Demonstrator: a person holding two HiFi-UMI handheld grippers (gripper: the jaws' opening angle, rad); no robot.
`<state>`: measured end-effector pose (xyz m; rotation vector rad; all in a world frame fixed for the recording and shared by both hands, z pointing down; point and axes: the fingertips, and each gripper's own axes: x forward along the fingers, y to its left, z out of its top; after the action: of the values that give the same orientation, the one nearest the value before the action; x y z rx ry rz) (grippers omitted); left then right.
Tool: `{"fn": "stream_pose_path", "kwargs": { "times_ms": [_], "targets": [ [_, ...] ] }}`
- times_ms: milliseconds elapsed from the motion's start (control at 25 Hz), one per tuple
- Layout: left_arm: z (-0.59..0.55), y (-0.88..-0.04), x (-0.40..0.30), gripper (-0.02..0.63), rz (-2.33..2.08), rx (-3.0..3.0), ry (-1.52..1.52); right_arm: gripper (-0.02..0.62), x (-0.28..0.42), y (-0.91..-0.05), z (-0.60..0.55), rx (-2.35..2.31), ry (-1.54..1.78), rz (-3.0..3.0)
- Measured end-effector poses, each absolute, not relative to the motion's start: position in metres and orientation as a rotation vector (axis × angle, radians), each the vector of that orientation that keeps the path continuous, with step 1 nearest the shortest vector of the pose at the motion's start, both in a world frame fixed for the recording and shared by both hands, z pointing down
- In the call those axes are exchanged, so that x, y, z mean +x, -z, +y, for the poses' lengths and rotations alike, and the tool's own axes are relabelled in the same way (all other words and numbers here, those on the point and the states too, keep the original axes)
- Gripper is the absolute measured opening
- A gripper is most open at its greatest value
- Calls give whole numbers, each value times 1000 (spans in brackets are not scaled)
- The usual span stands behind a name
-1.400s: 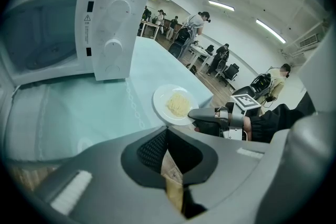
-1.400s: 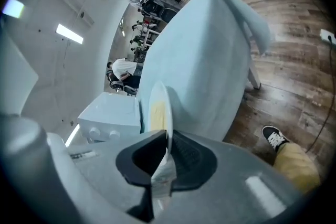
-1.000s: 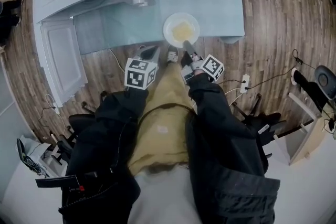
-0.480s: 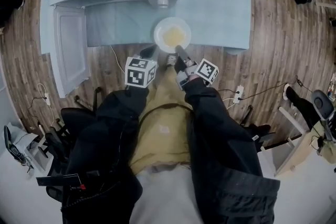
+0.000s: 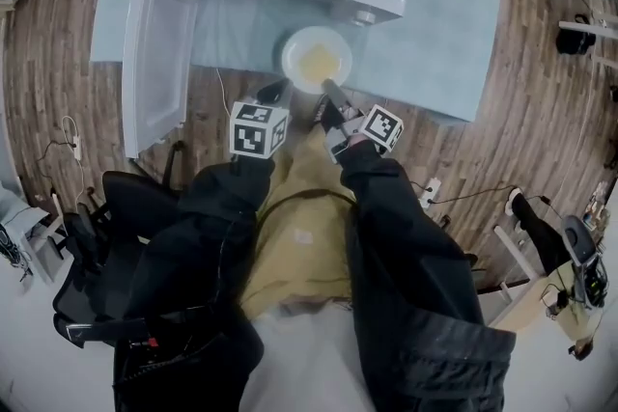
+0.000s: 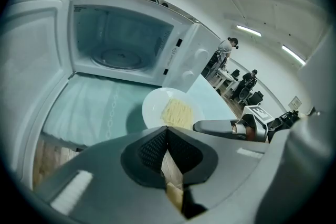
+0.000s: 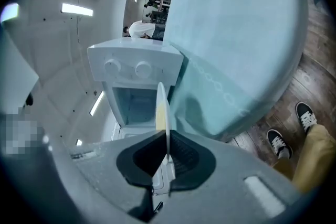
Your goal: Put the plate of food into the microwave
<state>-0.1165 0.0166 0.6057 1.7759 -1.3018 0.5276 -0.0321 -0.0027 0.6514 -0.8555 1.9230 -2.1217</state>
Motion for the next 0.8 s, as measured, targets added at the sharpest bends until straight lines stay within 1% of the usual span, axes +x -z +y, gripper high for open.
{"fn": "stream_pose_path", "kwargs": {
  "times_ms": [320,800],
  "targets": [
    [19,-608,-173,-3,-1354,1719,-485,9,-94,-649,-9,-808,2158,1975],
    [-5,-611,-241,-3,-1398,1694,-436,9,-172,-643,-52,-768,2127,2009]
  ]
}}
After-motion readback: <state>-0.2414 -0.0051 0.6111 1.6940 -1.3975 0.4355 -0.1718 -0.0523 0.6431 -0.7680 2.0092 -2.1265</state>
